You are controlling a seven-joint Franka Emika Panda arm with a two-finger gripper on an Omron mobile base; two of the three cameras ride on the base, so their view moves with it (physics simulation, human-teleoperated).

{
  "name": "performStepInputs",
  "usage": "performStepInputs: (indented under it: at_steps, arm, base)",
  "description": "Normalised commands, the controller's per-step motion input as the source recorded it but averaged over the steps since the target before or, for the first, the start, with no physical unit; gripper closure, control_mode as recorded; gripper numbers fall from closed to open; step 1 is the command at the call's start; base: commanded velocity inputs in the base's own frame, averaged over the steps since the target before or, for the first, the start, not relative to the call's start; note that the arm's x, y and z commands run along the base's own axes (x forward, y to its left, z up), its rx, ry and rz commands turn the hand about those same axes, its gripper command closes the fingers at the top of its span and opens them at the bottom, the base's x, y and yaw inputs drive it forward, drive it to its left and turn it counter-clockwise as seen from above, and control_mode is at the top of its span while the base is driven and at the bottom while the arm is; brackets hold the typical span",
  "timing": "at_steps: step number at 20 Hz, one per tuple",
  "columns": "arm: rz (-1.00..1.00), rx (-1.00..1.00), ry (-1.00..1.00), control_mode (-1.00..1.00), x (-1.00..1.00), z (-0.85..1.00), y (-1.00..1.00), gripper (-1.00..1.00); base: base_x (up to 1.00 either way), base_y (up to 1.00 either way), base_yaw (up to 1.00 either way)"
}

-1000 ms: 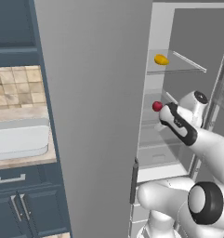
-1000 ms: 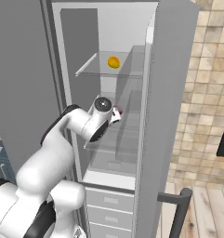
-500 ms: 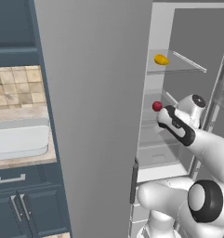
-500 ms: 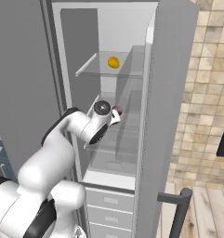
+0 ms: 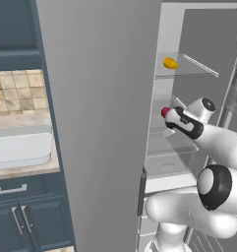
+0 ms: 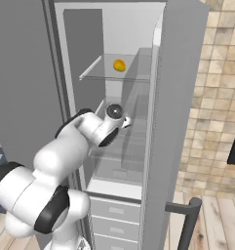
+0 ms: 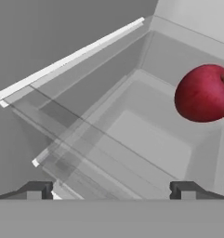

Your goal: Pick the mango and apple from the fridge and place them inside the tupperware on the counter.

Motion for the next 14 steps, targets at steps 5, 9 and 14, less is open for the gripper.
performStepInputs:
  at_steps: [5,9,14]
  arm:
    - [0.02,0.0,0.0,-1.0,0.37,0.0,-0.24,-1.0]
    - [0.06,0.0,0.0,-1.0,0.48,0.0,-0.05,-1.0]
    - [0.07,0.0,0.0,-1.0,0.47,0.0,-0.12,-1.0]
  base:
    - [0.0,0.0,0.0]
    - [0.0,0.0,0.0]
    - [0.0,0.0,0.0]
